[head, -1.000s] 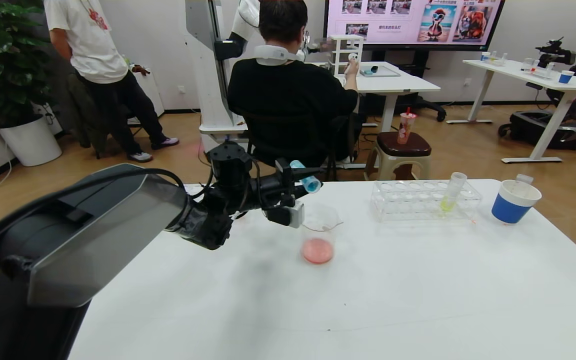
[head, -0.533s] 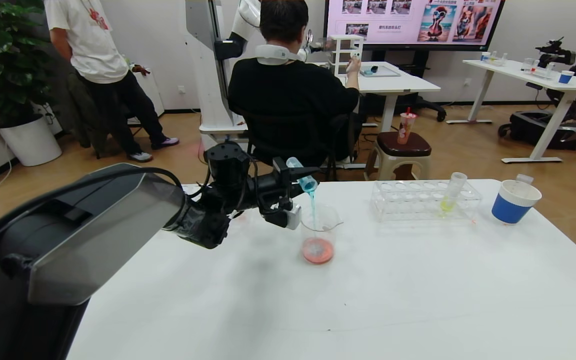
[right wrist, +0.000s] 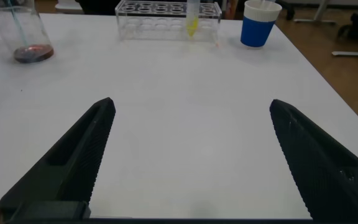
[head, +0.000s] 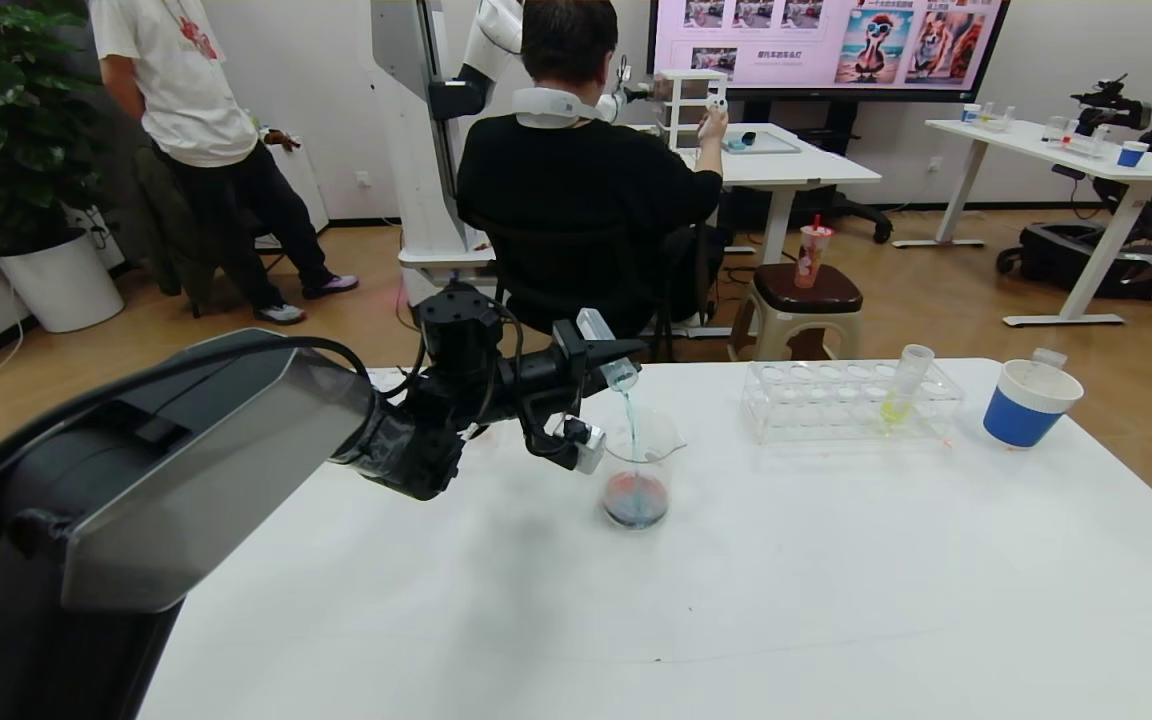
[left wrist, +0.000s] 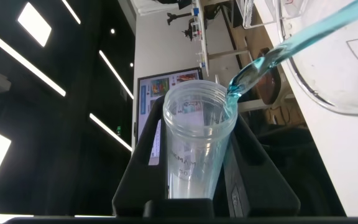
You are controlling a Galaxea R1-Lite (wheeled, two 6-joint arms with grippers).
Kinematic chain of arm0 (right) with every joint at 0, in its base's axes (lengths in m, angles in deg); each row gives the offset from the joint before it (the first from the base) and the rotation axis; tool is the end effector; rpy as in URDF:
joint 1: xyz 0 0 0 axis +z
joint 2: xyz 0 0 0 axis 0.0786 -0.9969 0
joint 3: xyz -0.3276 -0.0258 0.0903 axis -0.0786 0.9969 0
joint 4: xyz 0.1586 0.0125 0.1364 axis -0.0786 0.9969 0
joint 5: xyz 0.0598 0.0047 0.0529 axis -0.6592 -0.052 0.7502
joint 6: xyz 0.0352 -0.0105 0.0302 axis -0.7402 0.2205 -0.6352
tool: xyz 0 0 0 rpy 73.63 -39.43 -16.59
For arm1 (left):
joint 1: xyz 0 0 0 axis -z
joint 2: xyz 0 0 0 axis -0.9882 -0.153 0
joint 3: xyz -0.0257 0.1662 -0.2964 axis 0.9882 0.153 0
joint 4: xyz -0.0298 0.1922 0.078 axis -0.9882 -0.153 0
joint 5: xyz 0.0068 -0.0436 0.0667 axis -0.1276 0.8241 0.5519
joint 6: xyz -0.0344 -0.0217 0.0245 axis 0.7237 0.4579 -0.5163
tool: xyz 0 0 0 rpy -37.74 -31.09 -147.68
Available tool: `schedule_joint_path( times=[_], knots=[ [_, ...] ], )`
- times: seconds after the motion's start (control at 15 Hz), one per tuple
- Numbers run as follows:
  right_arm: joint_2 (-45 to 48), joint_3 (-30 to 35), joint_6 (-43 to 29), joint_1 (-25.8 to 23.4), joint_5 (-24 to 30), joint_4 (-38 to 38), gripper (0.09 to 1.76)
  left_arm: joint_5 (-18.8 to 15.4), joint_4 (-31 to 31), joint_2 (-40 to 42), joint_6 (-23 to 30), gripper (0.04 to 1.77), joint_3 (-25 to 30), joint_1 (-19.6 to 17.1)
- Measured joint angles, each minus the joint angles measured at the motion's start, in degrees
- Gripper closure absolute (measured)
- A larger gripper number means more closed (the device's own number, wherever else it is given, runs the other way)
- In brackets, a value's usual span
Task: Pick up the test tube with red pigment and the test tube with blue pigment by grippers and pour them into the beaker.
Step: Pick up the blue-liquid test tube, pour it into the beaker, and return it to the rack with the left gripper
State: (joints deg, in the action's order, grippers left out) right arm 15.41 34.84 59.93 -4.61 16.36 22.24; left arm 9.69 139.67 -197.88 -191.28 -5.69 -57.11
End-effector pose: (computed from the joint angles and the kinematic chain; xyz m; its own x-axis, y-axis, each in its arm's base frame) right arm -0.0179 0.0002 0.0748 1.0000 0.0020 -0.0048 -0.0020 1.0000 -0.0012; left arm 0.4796 -0.2493 0.1212 0.4028 -0.9138 0.0514 -0.2773 -0.0683 0.9584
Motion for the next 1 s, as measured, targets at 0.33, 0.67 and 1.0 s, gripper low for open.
schedule_joint_path(
  times=[0.33, 0.67, 1.0],
  knots=[
    [0.0, 0.0, 0.0, 0.0, 0.0, 0.0, 0.11, 0.0, -2.5, 1.0, -7.2, 1.30, 0.0, 0.2],
    [0.0, 0.0, 0.0, 0.0, 0.0, 0.0, 0.11, 0.1, -2.6, 2.1, -5.4, 1.30, 0.2, 0.9],
    [0.0, 0.0, 0.0, 0.0, 0.0, 0.0, 0.11, 6.8, 2.8, 4.7, 17.0, 1.30, 1.6, 1.9]
  ],
)
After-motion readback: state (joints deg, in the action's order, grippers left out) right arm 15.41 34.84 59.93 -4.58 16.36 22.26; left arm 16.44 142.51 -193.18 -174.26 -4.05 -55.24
